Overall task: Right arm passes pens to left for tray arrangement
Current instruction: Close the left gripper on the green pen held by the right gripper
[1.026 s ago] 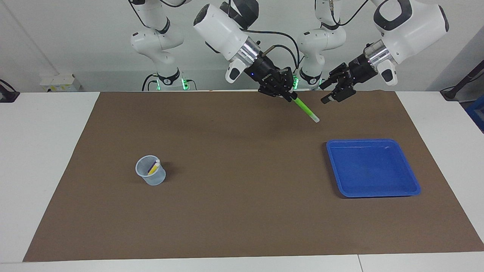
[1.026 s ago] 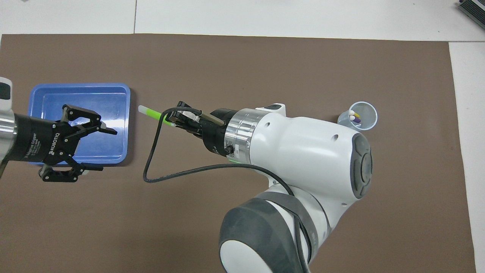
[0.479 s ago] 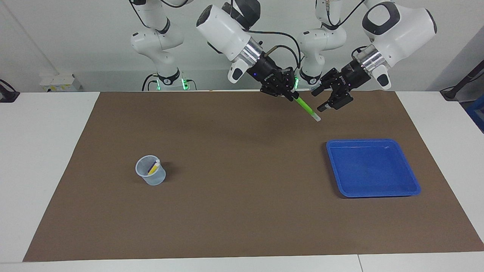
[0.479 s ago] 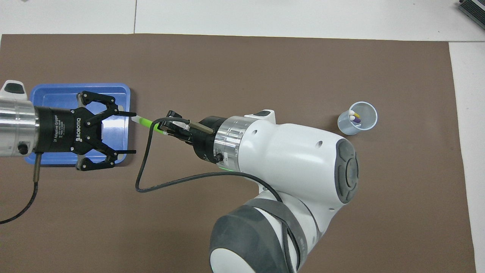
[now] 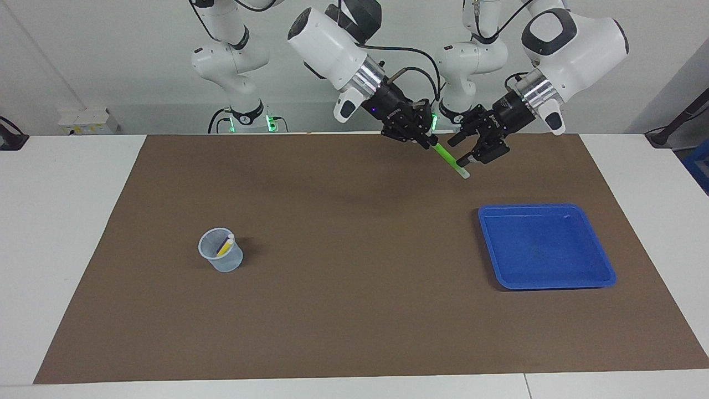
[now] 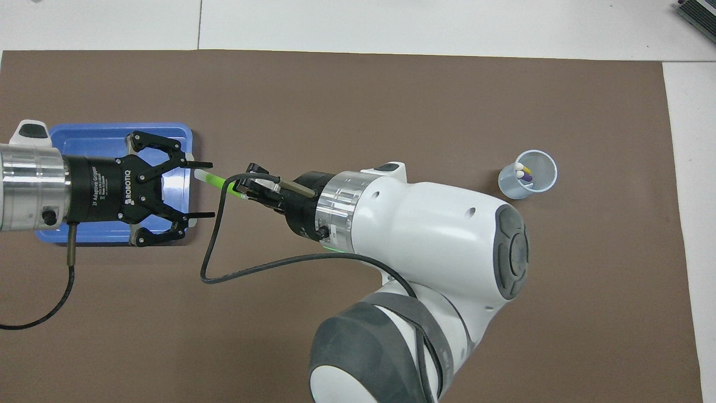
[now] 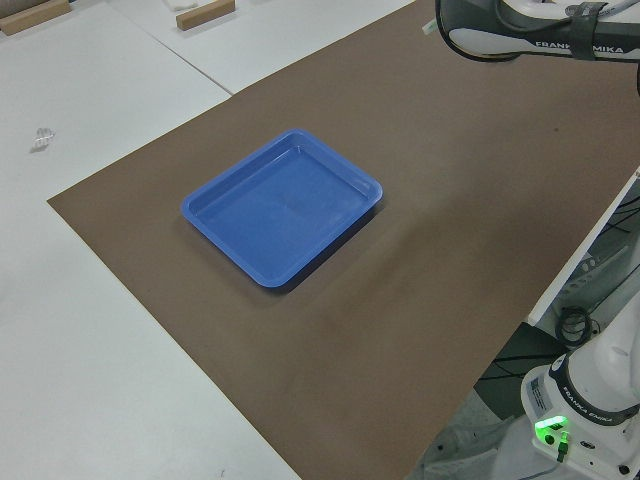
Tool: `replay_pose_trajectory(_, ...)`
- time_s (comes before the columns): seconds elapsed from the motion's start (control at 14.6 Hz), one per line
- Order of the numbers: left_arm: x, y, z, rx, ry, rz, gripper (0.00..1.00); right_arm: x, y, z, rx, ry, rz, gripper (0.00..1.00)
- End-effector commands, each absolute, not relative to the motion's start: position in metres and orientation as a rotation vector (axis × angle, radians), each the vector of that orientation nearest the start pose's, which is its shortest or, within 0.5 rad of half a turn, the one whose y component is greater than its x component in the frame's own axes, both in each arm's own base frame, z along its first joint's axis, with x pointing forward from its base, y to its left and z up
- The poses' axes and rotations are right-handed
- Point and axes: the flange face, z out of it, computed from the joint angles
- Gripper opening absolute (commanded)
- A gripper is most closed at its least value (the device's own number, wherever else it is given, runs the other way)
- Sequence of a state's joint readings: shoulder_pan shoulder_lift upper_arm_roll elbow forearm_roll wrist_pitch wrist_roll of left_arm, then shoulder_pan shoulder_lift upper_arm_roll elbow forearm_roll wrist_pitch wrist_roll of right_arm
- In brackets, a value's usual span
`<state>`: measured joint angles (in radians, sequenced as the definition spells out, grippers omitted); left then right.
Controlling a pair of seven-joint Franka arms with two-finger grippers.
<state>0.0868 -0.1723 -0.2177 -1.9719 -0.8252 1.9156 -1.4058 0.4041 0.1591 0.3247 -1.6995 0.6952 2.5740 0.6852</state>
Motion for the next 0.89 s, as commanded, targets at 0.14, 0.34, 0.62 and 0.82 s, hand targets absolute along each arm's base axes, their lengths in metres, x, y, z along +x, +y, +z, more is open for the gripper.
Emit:
replay_pose_trajectory(0.14,0.508,-0.135,0.564,1.736,1.725,-0.559,0.59,0.506,0.419,0.579,-2.162,0.507,-0.123,0.00)
replay_pose_trajectory(0.34,0.505,-0.147,0.562,1.753,1.709,-0.555,0.21,0.506,0.419,0.577,-2.164,0.508,-0.121,0.00)
replay_pose_trajectory(0.62,0.505,-0.148,0.562,1.755,1.710,-0.562,0.00,0.506,0.420,0.576,-2.165,0.509,-0.120,0.00)
replay_pose_trajectory(0.82,0.505,-0.144,0.562,1.753,1.712,-0.563,0.00,0.507,0.419,0.574,-2.167,0.510,-0.117,0.00)
